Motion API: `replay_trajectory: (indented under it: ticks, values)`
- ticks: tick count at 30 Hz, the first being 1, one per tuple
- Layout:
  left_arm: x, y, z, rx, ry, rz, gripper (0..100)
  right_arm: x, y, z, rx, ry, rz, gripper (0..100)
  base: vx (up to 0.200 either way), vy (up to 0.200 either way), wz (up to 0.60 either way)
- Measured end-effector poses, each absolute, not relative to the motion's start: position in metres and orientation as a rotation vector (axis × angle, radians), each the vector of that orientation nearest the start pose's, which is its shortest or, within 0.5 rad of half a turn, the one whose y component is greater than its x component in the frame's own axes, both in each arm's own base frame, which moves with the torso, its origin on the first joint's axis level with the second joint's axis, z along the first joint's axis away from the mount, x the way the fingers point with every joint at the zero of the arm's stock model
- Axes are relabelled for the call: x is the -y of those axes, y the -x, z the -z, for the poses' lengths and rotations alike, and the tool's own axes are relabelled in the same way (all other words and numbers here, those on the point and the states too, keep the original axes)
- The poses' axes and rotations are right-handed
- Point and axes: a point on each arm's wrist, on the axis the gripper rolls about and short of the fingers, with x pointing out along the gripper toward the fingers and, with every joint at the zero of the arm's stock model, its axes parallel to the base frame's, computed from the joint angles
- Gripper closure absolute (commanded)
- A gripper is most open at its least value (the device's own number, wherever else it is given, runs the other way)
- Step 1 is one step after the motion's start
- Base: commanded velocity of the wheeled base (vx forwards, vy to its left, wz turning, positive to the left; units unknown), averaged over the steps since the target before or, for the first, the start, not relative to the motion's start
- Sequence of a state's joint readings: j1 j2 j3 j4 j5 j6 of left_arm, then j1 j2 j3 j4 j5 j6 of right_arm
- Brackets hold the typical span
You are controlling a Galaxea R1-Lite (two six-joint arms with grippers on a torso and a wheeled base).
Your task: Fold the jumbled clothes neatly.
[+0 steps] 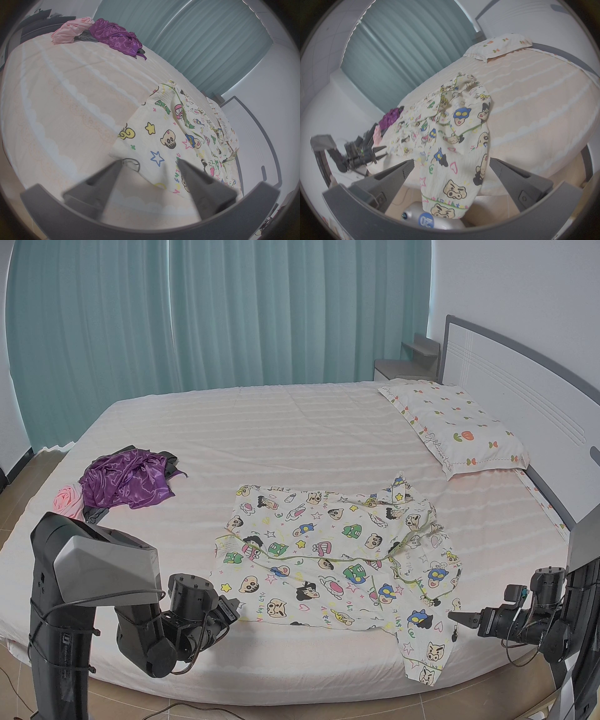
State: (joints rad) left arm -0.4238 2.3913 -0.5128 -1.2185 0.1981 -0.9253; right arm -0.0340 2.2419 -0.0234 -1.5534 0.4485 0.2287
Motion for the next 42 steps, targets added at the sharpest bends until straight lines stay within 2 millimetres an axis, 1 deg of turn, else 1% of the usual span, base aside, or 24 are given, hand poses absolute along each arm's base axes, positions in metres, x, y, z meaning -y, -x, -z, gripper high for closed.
replay_trajectory:
  ticks: [4,7,12,18,22,26,27,29,32,36,42]
  values:
    - [0.125,-0.293,0.048,-0.673,0.686,-0.098,100,-0.002,-0.219,0.020,-0.722,-0.316,-0.344,0,0.000,0.000,0.00]
    - [0.120,-0.291,0.047,-0.670,0.688,-0.118,100,-0.001,-0.218,0.027,-0.750,-0.304,-0.343,0,0.000,0.000,0.00]
    - [0.112,-0.282,0.044,-0.683,0.680,-0.139,100,-0.004,-0.216,0.038,-0.800,-0.292,-0.334,0,0.000,0.000,0.00]
    - [0.108,-0.274,0.041,-0.692,0.676,-0.149,100,-0.008,-0.214,0.049,-0.848,-0.249,-0.314,0,0.000,0.000,0.00]
    - [0.109,-0.274,0.039,-0.689,0.680,-0.145,100,-0.012,-0.209,0.055,-0.912,-0.242,-0.324,0,0.000,0.000,0.00]
    - [0.108,-0.279,0.038,-0.675,0.690,-0.140,100,-0.015,-0.208,0.056,-0.929,-0.230,-0.341,0,0.000,0.000,0.00]
    - [0.108,-0.281,0.037,-0.669,0.693,-0.139,0,-0.015,-0.208,0.056,-0.929,-0.229,-0.341,0,0.000,0.000,0.00]
    - [0.107,-0.283,0.037,-0.665,0.696,-0.139,0,-0.016,-0.208,0.056,-0.930,-0.228,-0.342,0,0.000,0.000,0.00]
    - [0.105,-0.280,0.037,-0.686,0.697,-0.131,0,-0.016,-0.208,0.055,-0.930,-0.227,-0.343,0,0.000,0.000,0.00]
    - [0.101,-0.274,0.036,-0.746,0.701,-0.068,0,-0.016,-0.208,0.055,-0.929,-0.227,-0.343,0,0.000,0.000,0.00]
    - [0.096,-0.271,0.036,-0.776,0.643,-0.009,0,-0.016,-0.207,0.055,-0.930,-0.228,-0.343,0,0.000,0.000,0.00]
